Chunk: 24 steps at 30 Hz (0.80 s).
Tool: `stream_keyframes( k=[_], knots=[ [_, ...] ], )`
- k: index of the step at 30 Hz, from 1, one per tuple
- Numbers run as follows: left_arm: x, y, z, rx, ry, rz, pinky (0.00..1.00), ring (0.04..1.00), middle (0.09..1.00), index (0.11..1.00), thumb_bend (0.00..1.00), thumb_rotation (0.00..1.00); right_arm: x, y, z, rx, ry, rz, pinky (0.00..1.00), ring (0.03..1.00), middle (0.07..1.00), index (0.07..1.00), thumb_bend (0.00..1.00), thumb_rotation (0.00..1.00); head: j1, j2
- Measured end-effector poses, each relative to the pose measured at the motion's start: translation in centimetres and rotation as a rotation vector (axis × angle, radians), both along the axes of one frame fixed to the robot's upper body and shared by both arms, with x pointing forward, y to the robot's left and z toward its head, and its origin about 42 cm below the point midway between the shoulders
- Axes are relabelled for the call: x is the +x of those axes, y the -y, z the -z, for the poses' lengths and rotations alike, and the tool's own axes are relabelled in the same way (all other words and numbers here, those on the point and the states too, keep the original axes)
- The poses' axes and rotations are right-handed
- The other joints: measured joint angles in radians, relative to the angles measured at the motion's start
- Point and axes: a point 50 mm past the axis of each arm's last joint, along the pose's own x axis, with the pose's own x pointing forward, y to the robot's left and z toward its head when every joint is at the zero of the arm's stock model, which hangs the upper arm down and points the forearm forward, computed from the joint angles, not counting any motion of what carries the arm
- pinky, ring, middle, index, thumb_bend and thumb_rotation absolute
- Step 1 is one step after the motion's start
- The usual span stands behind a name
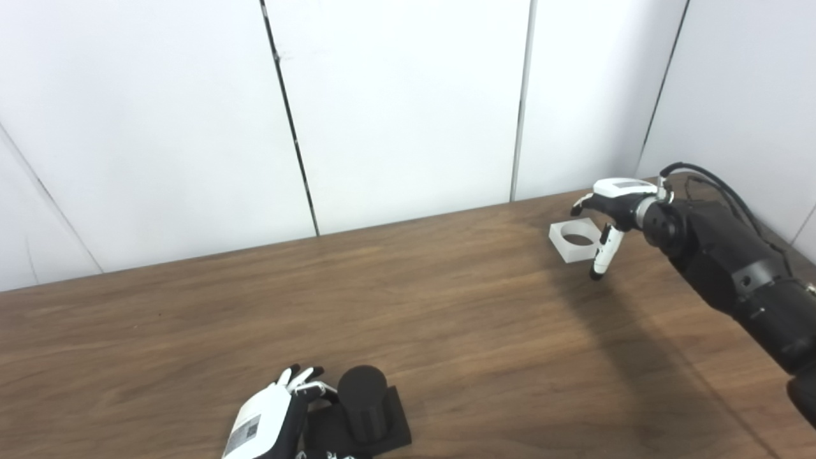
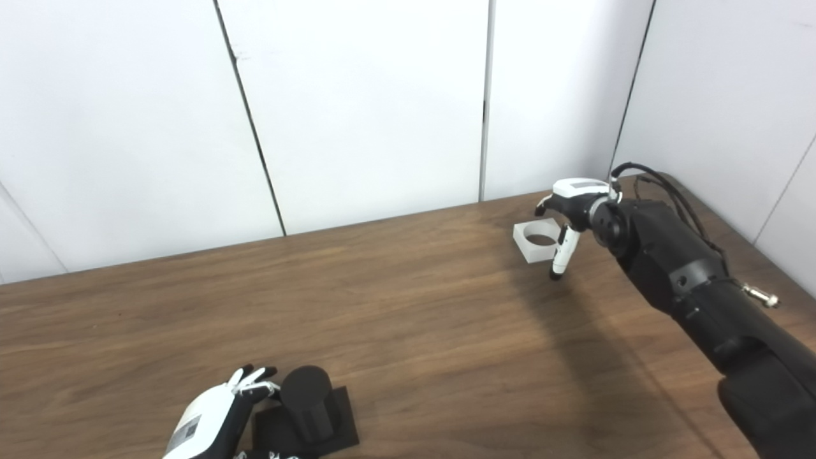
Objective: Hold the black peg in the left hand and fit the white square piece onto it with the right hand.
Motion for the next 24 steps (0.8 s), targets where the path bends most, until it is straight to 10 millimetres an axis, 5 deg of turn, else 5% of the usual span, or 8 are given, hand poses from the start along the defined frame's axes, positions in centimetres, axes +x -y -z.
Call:
stream_keyframes(
  k=[13, 24],
  knots=[
    [-0.38, -0.67, -0.50, 0.017, -0.014, 0.002, 1.00, 1.000, 0.921, 0.484, 0.51, 0.06, 0.28, -0.31, 0.49, -0.003, 0.013, 0.000, 1.00, 0.988, 0.926, 0.807, 0.94, 0.21, 0.002, 0.017],
    [-0.41, -0.73, -0.58, 0.021, -0.017, 0.003, 1.00, 1.000, 0.928, 0.483, 0.52, 0.06, 0.54, -0.72, 0.97, 0.013, 0.045, -0.029, 0.98, 0.961, 0.880, 0.654, 0.89, 0.18, 0.006, 0.025]
  ],
)
